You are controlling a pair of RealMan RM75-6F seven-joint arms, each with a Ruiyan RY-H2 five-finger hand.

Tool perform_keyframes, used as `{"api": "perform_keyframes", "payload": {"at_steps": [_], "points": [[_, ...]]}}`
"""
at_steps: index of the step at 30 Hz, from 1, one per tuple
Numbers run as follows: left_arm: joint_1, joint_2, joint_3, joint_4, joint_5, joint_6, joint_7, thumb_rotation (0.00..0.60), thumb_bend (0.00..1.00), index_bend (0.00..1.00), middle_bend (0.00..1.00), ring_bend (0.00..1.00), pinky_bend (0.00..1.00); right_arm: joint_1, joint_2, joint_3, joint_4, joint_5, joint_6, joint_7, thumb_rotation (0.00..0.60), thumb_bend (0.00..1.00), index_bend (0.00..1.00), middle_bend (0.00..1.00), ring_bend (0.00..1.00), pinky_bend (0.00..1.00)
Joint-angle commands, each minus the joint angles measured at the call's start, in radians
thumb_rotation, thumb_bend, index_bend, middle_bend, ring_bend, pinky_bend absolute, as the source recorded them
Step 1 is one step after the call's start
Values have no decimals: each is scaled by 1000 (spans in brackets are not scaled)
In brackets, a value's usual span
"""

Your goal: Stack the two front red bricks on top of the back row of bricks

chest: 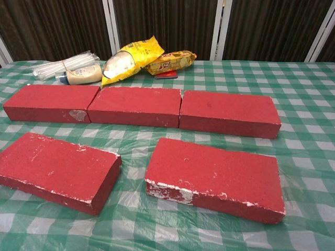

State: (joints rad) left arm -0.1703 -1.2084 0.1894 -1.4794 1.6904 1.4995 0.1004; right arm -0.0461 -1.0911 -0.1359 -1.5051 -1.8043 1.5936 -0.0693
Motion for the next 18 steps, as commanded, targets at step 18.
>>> {"api": "perform_keyframes", "payload": {"at_steps": [18], "points": [[-537,185,-13,-157,134,-627,-534,600,335,0,0,0,0,7,-25,-6,-16,3,-52,-72,600,173,0,0,0,0]]}}
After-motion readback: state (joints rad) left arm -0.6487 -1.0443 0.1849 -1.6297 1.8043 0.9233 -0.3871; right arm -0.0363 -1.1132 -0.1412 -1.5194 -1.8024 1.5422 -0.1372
